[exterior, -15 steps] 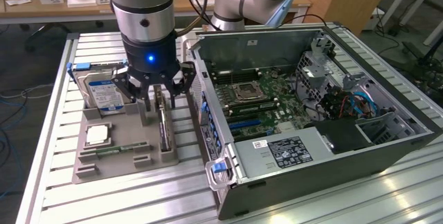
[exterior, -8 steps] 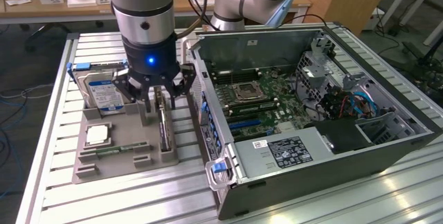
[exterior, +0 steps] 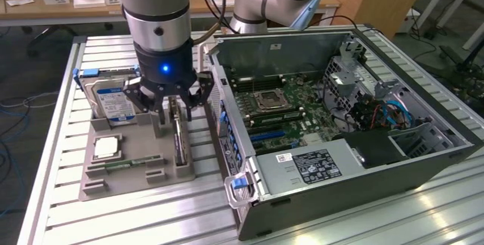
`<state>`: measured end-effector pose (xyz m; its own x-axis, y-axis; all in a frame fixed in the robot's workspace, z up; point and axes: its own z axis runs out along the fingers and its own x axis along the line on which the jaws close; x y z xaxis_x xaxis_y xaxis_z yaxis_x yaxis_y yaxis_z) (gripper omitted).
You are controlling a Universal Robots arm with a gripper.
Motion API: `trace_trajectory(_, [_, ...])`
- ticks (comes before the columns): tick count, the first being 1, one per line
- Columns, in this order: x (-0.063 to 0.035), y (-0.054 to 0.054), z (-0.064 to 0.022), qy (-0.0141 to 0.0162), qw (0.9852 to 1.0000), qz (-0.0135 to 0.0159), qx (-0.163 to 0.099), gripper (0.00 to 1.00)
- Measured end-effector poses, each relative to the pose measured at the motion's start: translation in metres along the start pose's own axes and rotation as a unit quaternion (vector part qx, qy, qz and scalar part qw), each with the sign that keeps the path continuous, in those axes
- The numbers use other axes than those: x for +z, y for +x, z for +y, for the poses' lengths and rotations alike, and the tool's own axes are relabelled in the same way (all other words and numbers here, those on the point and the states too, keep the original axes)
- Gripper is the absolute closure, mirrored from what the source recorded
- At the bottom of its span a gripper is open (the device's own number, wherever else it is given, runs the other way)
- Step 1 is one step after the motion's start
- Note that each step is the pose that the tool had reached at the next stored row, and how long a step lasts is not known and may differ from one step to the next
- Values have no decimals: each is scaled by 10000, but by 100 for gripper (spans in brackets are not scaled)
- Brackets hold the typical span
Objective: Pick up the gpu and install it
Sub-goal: 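Pick up the gpu and move the gpu toward the slot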
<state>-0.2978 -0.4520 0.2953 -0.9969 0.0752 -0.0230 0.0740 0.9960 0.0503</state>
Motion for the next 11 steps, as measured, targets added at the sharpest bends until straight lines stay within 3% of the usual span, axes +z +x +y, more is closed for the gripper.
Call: trace_trajectory(11, [46, 1, -2, 0, 10000, 0, 0, 47])
